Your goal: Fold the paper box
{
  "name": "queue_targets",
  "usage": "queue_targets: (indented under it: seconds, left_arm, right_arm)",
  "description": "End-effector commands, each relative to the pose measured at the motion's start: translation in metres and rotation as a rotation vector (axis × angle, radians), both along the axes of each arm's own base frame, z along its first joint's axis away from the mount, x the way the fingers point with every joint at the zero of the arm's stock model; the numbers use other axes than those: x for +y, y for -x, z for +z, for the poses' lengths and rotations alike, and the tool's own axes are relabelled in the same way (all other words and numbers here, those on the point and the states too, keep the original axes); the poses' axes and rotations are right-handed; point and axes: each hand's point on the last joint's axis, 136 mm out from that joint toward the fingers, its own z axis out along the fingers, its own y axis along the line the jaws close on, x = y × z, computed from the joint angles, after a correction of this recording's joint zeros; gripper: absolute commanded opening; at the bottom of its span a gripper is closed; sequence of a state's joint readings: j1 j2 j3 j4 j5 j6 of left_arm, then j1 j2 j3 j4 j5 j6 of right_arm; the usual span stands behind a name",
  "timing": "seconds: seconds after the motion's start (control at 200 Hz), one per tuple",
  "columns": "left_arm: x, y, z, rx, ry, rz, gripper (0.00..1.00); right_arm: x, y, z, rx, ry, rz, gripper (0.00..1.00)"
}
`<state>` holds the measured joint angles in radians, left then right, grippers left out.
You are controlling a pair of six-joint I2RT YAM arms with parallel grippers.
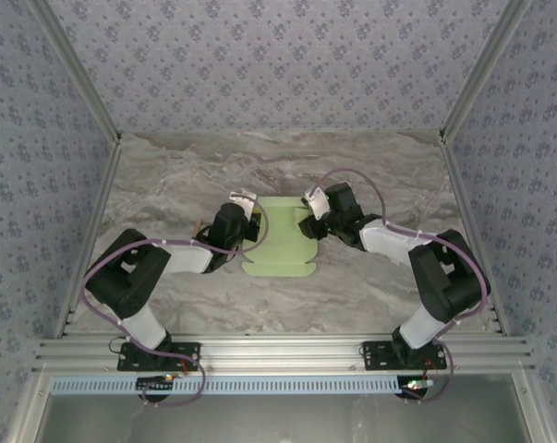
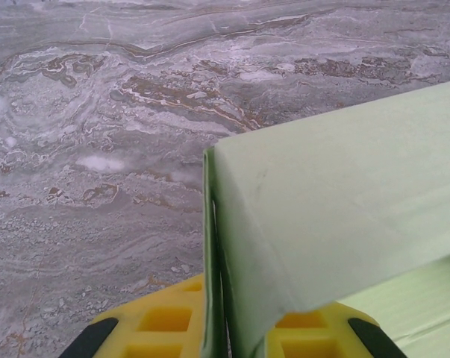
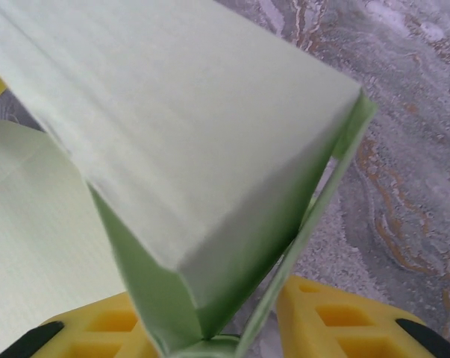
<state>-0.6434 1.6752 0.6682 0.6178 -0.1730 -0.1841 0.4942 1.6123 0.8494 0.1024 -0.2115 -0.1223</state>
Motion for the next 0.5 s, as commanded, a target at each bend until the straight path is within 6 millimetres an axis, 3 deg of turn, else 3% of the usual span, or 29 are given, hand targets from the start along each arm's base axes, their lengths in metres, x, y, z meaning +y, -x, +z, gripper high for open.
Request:
queue_targets:
  seconds: [0.0, 0.245, 0.495]
  left_arm:
    - [-0.013, 0.003, 0.013, -0.02, 0.033, -0.05, 0.15]
    - [-0.014, 0.003, 0.011, -0.017, 0.031, -0.055, 0.15]
    - [-0.017, 0.003, 0.011, -0.014, 0.031, -0.059, 0.15]
  right_arm:
    - [0.005, -0.015, 0.021, -0.119, -0.007, -0.013, 0.37]
    - [0.006, -0.023, 0.02, -0.16, 0.02, -0.137, 0.35]
    - [-0.003, -0.034, 0.012, -0.177, 0.116, -0.389, 0.28]
